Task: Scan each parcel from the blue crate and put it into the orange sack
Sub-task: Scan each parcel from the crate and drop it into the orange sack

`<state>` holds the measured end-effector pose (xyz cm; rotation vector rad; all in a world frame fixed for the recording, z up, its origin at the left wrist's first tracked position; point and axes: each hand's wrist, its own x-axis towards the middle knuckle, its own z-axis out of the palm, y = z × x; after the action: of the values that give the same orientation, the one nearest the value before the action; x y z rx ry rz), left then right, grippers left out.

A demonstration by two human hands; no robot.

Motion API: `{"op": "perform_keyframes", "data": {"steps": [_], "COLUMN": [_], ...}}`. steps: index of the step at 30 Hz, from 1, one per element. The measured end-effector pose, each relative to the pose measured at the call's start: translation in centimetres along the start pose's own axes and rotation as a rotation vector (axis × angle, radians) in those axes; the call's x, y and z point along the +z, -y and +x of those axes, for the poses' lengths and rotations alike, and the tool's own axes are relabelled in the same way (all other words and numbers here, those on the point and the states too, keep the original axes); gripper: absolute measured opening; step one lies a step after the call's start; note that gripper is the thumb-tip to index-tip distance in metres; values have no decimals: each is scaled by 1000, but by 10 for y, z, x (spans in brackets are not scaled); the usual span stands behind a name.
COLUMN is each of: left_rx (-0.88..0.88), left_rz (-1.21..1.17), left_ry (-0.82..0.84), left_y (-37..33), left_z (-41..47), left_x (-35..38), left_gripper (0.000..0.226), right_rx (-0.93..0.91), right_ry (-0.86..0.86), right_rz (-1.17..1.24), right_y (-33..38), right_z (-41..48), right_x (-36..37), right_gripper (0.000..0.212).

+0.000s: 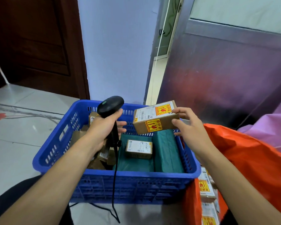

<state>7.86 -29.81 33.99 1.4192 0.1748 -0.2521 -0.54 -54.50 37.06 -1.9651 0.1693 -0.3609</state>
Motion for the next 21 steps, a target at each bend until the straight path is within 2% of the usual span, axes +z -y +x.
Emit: {"op": "perform_keyframes", "data": {"steps": [7, 15, 21], "left_rx": [-164, -94, -112], "left_rz": [-90, -113, -162], "left_ry": [79, 69, 1], "left_y": [6, 5, 1], "left_z": [-6, -4, 2], "left_x": [7, 9, 7], "left_gripper": [39, 33, 33], "right_rx": [-47, -26, 84], "right_ry": [6, 42, 137], "right_rz": [18, 157, 165], "right_y": [11, 12, 8], "right_z": [-10, -5, -3], "right_x": [1, 12, 25], "right_gripper": [26, 25, 22]}}
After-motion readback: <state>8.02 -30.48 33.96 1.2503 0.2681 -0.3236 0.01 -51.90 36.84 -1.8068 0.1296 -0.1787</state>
